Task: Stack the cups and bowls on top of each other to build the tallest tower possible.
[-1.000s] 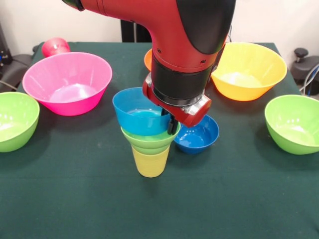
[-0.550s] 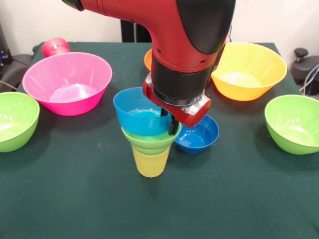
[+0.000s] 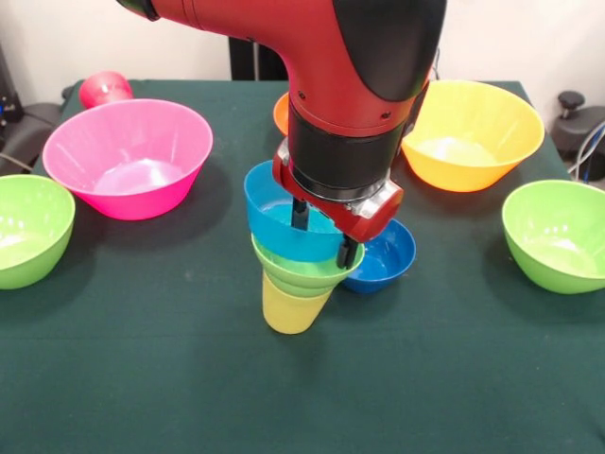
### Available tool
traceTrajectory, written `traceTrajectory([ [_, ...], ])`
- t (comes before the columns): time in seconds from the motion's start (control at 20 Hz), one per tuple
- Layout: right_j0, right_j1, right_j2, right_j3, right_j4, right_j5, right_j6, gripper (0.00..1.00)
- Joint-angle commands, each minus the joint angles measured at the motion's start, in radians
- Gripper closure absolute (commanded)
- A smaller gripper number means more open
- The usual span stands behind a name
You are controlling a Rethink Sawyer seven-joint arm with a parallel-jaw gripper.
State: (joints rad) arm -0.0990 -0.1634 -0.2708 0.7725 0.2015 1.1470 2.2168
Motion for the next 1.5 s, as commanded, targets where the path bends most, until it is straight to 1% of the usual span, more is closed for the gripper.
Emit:
traceTrajectory([
  [0.05,0.003,0.022,0.092,0.060,0.016,-0.028,0.117,0.00],
  [0.55,0.000,0.015,0.086,0.068,0.014,-0.049,0.095,0.00],
  [1.0,-0.022,-0.017,0.086,0.103,-0.015,-0.083,0.010,0.00],
  [1.2,-0.029,-0.021,0.087,0.140,-0.032,-0.138,-0.013,0.00],
  [1.5,-0.038,-0.023,0.082,0.148,-0.064,-0.195,-0.060,0.00],
])
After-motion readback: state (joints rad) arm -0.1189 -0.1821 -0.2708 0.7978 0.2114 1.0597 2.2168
